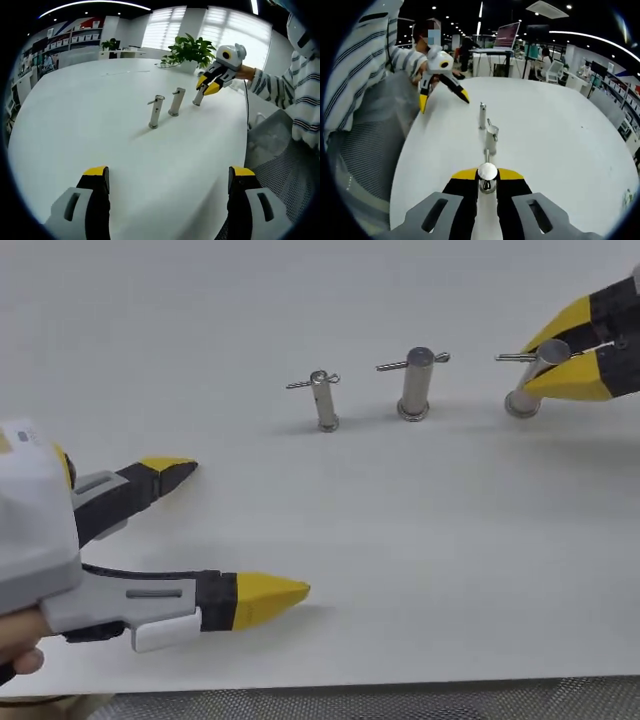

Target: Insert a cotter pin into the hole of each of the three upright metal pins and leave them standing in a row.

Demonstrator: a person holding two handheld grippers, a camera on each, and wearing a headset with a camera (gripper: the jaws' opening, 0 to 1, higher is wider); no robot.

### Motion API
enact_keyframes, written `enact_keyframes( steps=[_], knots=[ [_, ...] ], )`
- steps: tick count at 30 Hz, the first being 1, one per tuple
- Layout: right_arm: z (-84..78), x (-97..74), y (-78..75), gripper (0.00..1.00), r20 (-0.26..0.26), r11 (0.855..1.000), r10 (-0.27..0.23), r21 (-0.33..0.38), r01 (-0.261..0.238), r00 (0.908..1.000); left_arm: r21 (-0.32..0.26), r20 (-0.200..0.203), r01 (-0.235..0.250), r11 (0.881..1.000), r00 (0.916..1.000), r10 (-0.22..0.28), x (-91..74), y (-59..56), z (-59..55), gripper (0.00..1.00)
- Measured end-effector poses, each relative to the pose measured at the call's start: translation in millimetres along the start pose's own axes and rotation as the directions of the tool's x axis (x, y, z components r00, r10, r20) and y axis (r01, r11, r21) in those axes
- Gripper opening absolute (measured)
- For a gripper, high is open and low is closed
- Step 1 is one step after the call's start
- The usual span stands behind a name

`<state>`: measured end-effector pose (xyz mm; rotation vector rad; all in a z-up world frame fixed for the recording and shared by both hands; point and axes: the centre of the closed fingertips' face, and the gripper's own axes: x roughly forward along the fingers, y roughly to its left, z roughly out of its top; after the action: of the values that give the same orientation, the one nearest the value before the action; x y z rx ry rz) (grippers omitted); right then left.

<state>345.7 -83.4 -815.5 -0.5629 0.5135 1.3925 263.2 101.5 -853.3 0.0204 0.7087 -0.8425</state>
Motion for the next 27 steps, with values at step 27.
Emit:
enact_keyframes(
  steps=[27],
  knots=[
    [-6.7, 14.2, -13.9, 0.13, 0.049, 0.995, 0.095, 0.021, -0.096, 0.9943, 0.0, -0.012, 0.0, 1.0, 0.9999, 0.0, -2.7, -5.1, 0.6, 0.99]
  ],
)
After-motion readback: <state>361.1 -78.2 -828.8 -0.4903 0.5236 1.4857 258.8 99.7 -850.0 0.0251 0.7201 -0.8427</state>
